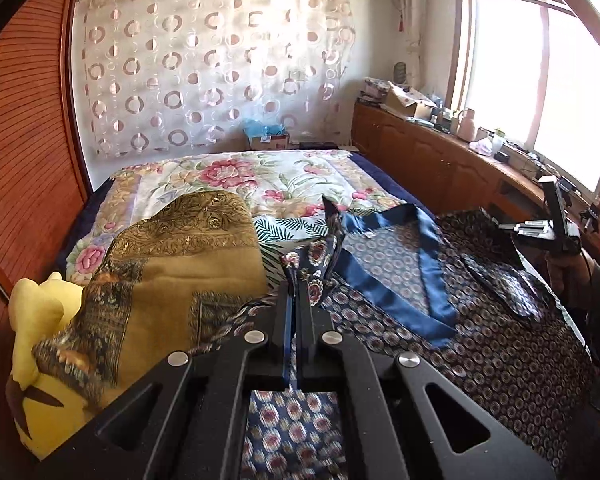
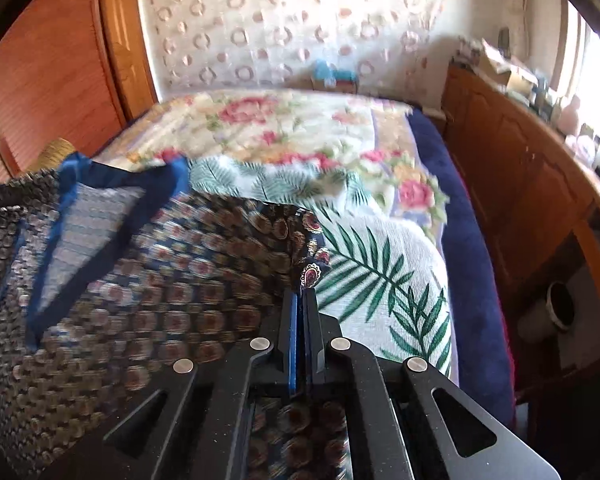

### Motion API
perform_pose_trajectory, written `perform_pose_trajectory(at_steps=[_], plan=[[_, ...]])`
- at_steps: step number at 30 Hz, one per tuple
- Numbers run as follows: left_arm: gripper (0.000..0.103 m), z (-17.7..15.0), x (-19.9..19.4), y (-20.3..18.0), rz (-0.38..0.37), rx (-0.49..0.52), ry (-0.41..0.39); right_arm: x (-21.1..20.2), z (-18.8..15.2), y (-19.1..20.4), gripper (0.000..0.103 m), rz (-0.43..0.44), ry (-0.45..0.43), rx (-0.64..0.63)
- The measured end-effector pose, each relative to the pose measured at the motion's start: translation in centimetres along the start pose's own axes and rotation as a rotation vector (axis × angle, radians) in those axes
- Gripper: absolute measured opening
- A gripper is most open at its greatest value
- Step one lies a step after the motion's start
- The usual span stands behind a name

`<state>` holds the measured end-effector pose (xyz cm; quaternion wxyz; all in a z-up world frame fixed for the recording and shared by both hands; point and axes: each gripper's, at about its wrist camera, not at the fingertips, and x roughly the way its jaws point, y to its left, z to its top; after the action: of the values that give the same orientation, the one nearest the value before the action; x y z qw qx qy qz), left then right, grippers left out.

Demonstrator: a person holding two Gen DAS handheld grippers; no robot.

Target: Fold small clothes

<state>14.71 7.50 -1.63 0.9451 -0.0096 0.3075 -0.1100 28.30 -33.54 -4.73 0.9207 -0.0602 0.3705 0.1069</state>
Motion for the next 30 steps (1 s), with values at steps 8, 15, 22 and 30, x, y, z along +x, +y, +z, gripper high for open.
perform_pose_trajectory(at_steps=[8, 15, 22, 30], plan=[[0.002, -5.1, -4.9, -0.4, 0.000, -0.035, -0.023, -10.2, -5.2, 1.5, 0.002, 0.033, -0.156, 0.021], [0.002, -11.9, -8.5, 1.2, 0.044, -0.112, 0.005, -16.0, -14.9, 0.5, 0.002, 0.058, -0.146, 0.076], [0.002, -15.1, -11.0, 3.3, 0.074, -0.195, 0.038, -19.7, -20.8, -1.8, 0.002, 0.082, -0.066, 0.115], [0.006, -15.4, -12.9, 3.5, 0.128, -0.198, 0.056, -21.7, -20.6, -2.2, 0.002, 0.092, -0.028, 0.049]])
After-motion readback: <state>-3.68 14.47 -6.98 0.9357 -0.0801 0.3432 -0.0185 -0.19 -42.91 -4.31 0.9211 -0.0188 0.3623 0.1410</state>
